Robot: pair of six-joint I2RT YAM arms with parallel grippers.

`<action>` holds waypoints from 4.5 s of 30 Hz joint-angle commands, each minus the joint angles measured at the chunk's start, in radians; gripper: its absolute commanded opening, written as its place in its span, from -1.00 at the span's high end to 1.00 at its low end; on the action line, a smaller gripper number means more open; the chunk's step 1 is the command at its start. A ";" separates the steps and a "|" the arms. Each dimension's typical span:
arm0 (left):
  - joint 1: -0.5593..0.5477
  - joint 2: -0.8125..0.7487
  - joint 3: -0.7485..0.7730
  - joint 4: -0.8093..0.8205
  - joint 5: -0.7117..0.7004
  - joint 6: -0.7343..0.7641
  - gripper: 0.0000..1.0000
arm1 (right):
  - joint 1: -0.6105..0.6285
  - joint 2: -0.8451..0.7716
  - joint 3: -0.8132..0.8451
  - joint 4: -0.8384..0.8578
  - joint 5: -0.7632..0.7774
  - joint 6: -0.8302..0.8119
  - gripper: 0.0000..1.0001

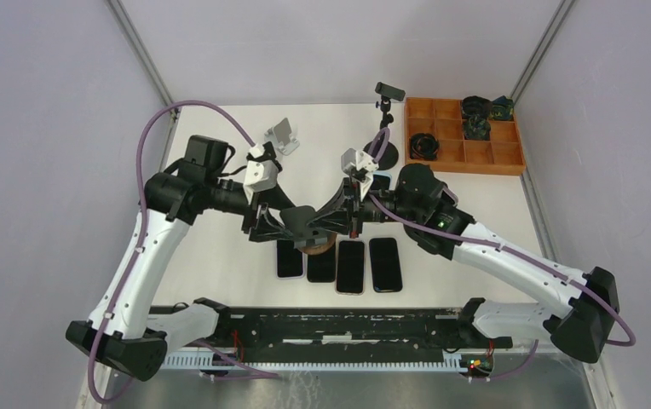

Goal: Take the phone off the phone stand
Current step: Place the phone stand at the center of the board, then pick up the phone stand with the phone at the center of the board.

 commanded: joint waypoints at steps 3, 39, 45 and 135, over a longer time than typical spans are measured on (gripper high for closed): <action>-0.004 0.061 0.039 0.059 0.011 -0.079 -0.11 | 0.011 0.045 0.024 0.068 0.029 -0.058 1.00; -0.004 1.007 0.659 0.063 -0.406 0.262 0.96 | -0.253 -0.325 0.102 -0.754 0.609 -0.080 -0.96; -0.003 1.101 0.680 0.151 -0.434 0.278 0.96 | -0.254 -0.320 0.074 -0.755 0.624 -0.078 -0.96; -0.205 1.054 -0.045 1.490 -0.082 -0.947 0.06 | -0.269 -0.358 -0.072 -0.570 0.658 -0.066 -0.96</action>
